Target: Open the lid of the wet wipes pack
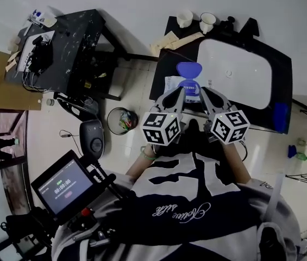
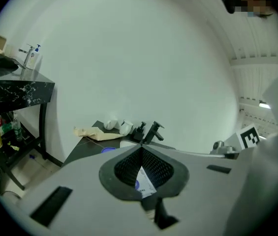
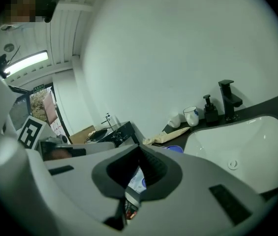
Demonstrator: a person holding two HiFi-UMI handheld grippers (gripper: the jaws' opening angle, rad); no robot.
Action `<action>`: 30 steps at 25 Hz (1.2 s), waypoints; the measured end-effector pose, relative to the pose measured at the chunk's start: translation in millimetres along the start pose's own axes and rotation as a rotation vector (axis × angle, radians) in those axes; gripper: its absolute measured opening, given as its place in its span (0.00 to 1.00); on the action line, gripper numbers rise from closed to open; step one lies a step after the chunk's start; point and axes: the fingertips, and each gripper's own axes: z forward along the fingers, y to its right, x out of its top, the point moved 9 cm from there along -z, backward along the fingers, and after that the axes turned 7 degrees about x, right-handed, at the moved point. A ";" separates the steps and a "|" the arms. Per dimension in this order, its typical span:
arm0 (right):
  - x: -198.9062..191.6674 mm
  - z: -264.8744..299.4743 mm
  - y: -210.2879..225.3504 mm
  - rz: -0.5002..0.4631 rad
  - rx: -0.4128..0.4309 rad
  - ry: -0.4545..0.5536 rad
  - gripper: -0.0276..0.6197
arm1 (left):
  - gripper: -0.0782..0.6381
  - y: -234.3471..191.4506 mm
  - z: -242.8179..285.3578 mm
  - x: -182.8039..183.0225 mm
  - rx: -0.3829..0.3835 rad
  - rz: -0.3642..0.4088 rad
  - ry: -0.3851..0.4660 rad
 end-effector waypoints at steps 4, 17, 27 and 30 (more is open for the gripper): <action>-5.2 -15.3 -9.2 0.005 -0.022 0.023 0.04 | 0.11 8.2 -14.6 2.6 -0.025 0.003 0.020; -7.9 -13.7 -13.3 -0.057 -0.043 0.006 0.04 | 0.11 15.6 -7.2 -2.5 -0.053 0.149 -0.015; -10.3 -9.9 -11.8 -0.049 -0.031 -0.020 0.04 | 0.11 10.8 -7.6 -4.5 -0.035 0.136 -0.022; -9.9 -9.4 -11.3 -0.051 -0.028 -0.023 0.04 | 0.11 10.7 -7.0 -4.7 -0.033 0.136 -0.023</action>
